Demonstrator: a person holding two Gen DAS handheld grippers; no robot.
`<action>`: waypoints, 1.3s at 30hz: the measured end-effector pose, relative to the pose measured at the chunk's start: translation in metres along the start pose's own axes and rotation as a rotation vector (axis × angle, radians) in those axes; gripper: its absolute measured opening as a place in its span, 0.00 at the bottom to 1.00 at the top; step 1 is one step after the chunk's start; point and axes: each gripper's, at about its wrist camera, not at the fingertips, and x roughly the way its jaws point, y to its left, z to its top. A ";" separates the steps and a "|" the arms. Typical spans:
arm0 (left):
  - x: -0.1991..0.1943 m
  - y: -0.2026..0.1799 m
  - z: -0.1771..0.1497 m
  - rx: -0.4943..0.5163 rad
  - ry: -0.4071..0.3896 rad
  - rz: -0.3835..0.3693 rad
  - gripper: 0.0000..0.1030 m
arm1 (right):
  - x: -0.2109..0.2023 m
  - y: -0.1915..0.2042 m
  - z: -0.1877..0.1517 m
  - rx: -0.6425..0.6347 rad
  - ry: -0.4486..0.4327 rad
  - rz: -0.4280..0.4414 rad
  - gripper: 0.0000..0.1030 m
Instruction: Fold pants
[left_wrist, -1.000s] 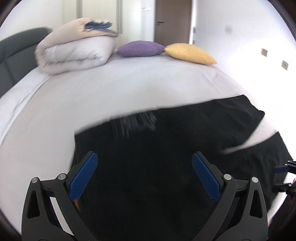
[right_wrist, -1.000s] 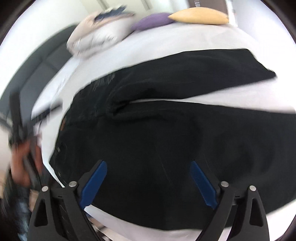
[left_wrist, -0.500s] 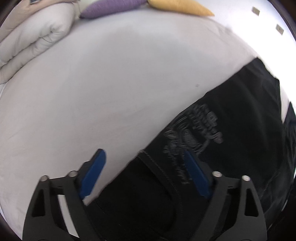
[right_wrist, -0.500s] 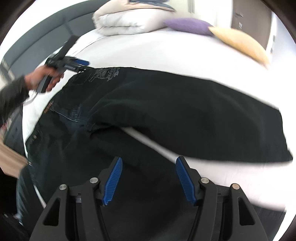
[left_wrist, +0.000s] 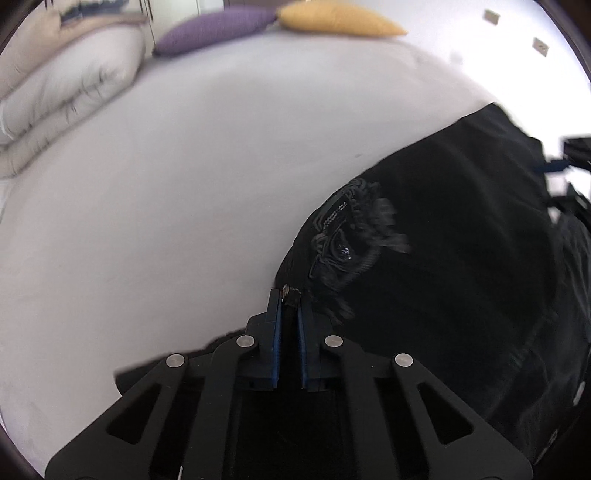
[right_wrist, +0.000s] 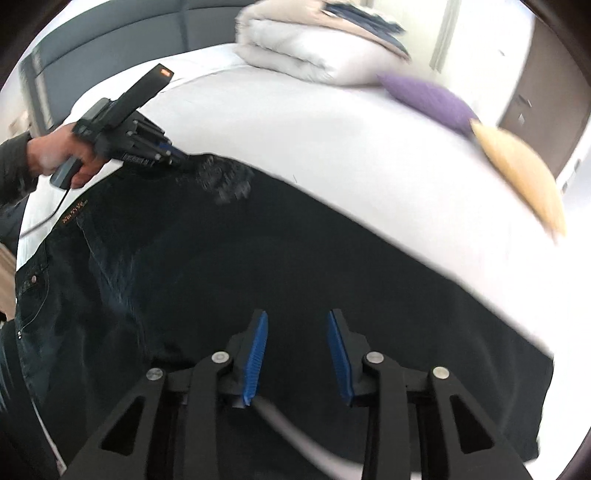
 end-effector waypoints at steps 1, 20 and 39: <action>-0.009 -0.004 -0.006 0.018 -0.022 0.015 0.06 | 0.003 0.003 0.012 -0.019 -0.010 0.005 0.35; -0.040 -0.028 -0.031 0.051 -0.196 0.067 0.06 | 0.096 0.051 0.106 -0.292 0.062 -0.008 0.30; -0.130 -0.076 -0.104 -0.004 -0.239 0.119 0.06 | 0.035 0.123 0.063 -0.197 -0.098 0.062 0.05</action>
